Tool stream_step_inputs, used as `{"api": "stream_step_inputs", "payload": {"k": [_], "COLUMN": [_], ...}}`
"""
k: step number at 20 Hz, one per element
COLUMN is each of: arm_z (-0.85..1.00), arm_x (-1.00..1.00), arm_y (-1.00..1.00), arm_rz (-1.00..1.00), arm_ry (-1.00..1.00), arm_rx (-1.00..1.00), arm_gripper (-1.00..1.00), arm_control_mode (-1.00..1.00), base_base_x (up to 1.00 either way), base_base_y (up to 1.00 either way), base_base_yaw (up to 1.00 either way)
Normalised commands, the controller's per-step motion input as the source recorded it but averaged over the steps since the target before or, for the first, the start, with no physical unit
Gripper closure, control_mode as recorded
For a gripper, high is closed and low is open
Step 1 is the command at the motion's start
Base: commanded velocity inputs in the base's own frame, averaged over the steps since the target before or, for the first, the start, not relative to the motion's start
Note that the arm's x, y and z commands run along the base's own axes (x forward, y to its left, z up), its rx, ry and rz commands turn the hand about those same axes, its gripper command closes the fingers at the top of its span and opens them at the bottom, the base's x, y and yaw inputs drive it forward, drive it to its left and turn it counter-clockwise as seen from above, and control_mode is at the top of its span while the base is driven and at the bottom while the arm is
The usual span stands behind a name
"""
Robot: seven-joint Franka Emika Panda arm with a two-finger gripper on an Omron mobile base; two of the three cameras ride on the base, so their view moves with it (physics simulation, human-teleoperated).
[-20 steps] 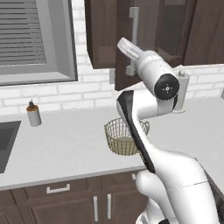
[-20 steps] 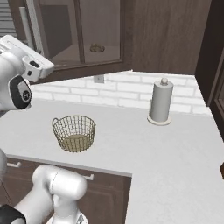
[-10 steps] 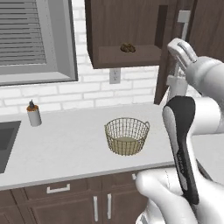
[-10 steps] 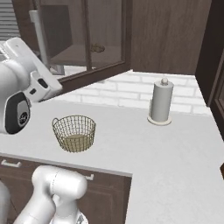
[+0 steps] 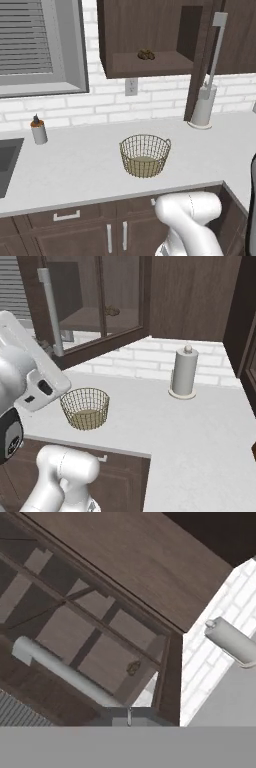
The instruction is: Open the cabinet, pick up the bread from the cabinet and place it in the basket. Then move the basket to the dining counter.
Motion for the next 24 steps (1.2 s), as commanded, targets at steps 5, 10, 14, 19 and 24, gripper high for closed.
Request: {"api": "stream_step_inputs", "payload": {"k": [5,10,14,19,24], "arm_z": [-0.19,-0.24,-0.14,-0.21,-0.04], "arm_x": [-0.32,0.50,0.91,0.93,0.75], "arm_y": [1.00,1.00,0.96,0.20,-0.35], "arm_rz": [-0.02,-0.19,-0.34,-0.39,-0.13], "arm_ry": [-0.25,-0.09,-0.02,0.15,0.09], "arm_rx": [-0.14,0.02,-0.06,-0.12,0.00], "arm_gripper": [1.00,1.00,1.00,1.00,1.00], "arm_control_mode": [-1.00,-1.00,-1.00,-1.00,-1.00], "base_base_x": [0.00,0.00,0.00,0.00,0.00], "base_base_y": [0.00,0.00,0.00,0.00,0.00], "base_base_yaw": [0.00,0.00,0.00,0.00,0.00]}}
